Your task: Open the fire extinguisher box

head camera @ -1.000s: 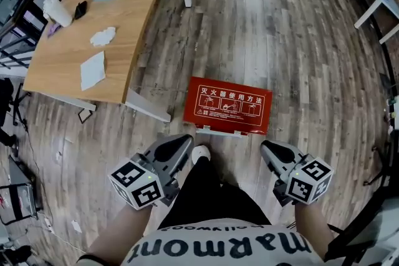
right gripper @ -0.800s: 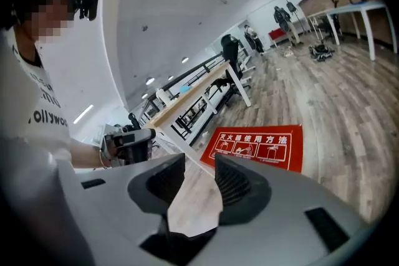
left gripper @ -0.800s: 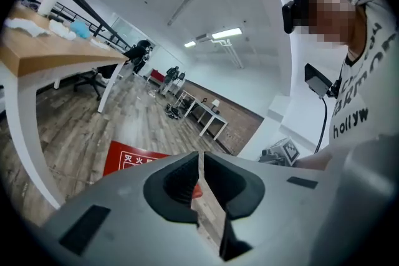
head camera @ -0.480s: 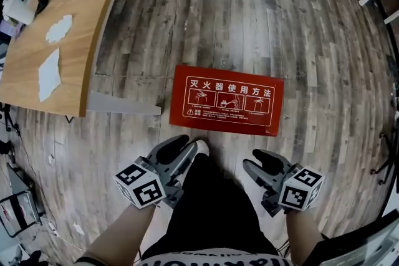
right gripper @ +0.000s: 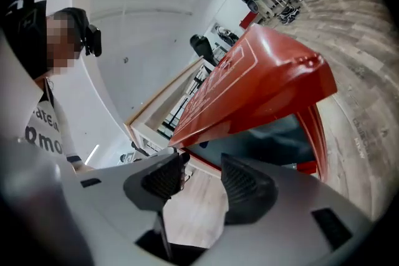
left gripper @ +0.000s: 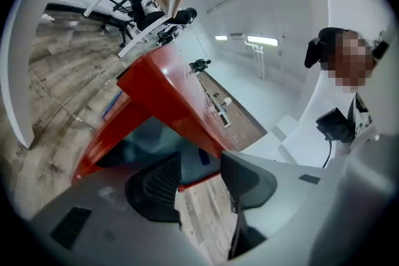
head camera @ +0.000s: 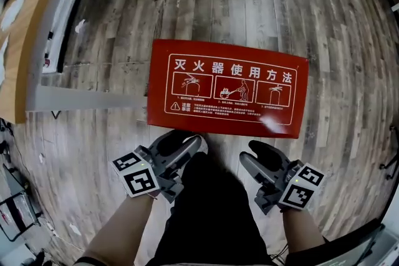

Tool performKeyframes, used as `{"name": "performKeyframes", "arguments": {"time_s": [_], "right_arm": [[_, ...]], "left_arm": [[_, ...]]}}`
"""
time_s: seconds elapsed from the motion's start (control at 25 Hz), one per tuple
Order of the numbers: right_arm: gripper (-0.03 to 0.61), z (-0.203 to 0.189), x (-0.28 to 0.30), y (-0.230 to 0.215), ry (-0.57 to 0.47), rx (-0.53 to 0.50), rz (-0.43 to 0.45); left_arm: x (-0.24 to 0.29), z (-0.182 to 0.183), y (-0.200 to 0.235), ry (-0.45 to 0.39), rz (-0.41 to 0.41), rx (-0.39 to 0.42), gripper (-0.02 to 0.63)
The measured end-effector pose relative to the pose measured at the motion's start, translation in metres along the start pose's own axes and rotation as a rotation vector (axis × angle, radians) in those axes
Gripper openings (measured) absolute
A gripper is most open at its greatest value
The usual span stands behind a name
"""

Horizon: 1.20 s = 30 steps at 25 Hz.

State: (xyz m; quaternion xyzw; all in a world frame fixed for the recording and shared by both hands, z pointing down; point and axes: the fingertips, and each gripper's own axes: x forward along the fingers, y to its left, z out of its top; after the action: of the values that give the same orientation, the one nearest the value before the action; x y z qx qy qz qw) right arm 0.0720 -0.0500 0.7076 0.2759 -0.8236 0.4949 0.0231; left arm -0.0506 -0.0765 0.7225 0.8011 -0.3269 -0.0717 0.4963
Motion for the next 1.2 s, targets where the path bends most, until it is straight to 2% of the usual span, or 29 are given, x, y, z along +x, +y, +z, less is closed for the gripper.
{"name": "performKeyframes", "arguments": {"time_s": [0.16,0.28,0.4,0.52,0.76,1.0,1.2], "right_arm": [[0.195,0.002,0.014,-0.01,-0.031,-0.074,0.08],[0.195,0.008,0.021,-0.011,-0.055,-0.135,0.126],[0.195,0.017,0.024,-0.011,-0.095,-0.129,0.154],[0.195,0.023,0.028,-0.001,-0.133,-0.115,0.217],[0.195,0.031,0.028,0.005,-0.174,-0.098,0.243],[0.195,0.031,0.029,0.002,-0.16,-0.084,0.224],[0.193,0.039,0.023,0.015,-0.208,-0.016,0.248]], "left_arm": [[0.014,0.001,0.001,-0.026,-0.118,0.054,0.175],[0.017,0.004,0.001,-0.046,-0.169,0.101,0.175],[0.016,0.004,-0.004,-0.055,-0.202,0.111,0.175],[0.018,0.008,-0.012,-0.066,-0.234,0.128,0.175],[0.025,0.014,-0.025,-0.071,-0.269,0.154,0.175],[0.024,0.016,-0.026,-0.087,-0.261,0.134,0.175],[0.02,0.022,-0.037,-0.092,-0.264,0.107,0.175]]}}
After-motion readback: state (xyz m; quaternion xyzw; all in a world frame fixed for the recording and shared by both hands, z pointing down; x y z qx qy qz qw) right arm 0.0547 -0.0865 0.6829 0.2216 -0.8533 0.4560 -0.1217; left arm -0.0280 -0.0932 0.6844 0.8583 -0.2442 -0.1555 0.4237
